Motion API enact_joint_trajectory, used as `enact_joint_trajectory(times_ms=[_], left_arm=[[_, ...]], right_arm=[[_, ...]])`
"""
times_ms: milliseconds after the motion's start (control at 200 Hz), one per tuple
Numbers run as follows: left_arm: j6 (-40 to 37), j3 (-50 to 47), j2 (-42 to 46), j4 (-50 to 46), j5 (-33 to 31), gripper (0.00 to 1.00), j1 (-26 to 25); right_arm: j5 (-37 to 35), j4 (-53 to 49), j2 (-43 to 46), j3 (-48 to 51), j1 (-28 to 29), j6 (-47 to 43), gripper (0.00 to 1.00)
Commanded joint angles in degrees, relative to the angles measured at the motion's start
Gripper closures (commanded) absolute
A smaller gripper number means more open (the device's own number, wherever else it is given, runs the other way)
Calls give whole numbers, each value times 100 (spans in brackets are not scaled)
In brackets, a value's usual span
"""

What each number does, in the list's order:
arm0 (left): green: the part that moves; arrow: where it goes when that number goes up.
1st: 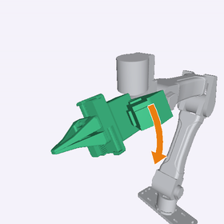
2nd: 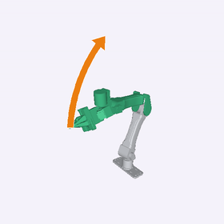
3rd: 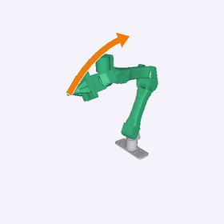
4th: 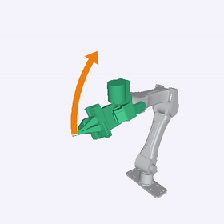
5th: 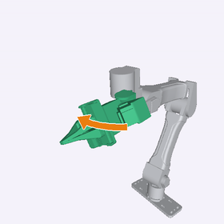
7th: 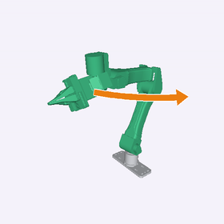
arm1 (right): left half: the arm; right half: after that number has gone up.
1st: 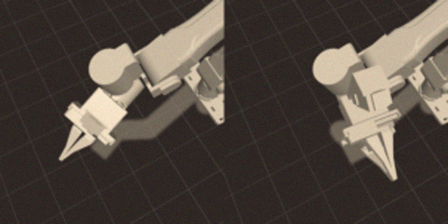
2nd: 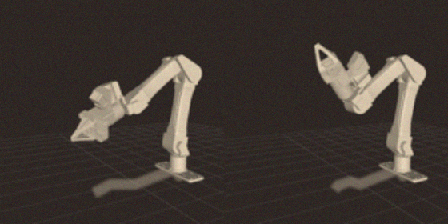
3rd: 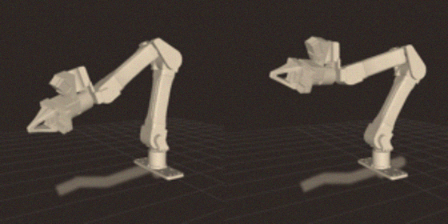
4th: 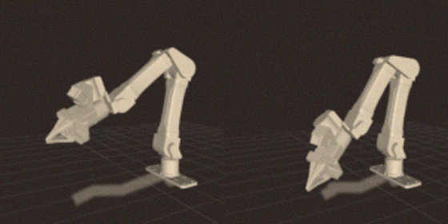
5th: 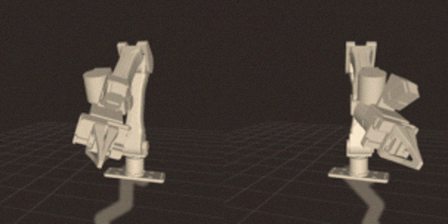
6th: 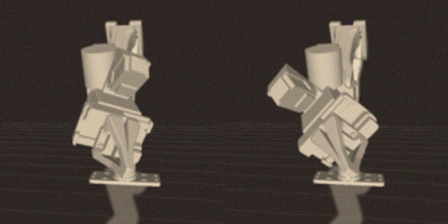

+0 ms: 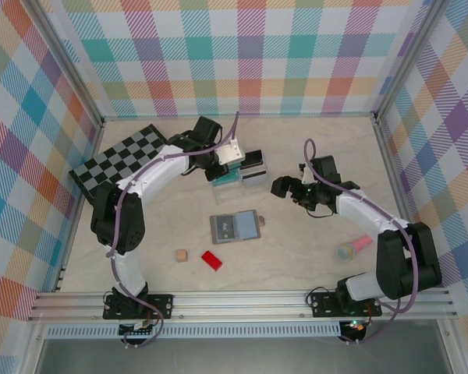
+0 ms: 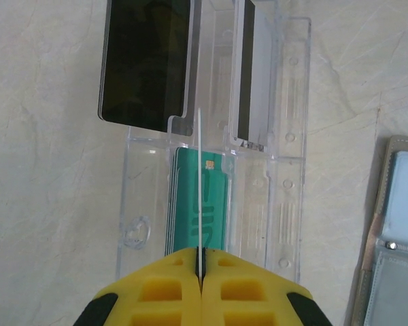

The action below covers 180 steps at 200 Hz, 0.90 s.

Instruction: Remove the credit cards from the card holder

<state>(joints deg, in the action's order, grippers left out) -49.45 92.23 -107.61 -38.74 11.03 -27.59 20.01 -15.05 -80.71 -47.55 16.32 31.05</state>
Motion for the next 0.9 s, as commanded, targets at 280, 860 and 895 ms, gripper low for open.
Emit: enact_joint_trajectory(times_ms=[280,860,895], left_arm=[[-481,301,-303,-515,-332,100,56],[-583,311,-541,-248,-491,98,62],[-574,326,-566,-256,-488,97,59]], right_arm=[[61,40,-72,0,-6,37,0],[56,-13,-77,-20,-6,6,0],[63,-13,-77,-26,-7,4,0]])
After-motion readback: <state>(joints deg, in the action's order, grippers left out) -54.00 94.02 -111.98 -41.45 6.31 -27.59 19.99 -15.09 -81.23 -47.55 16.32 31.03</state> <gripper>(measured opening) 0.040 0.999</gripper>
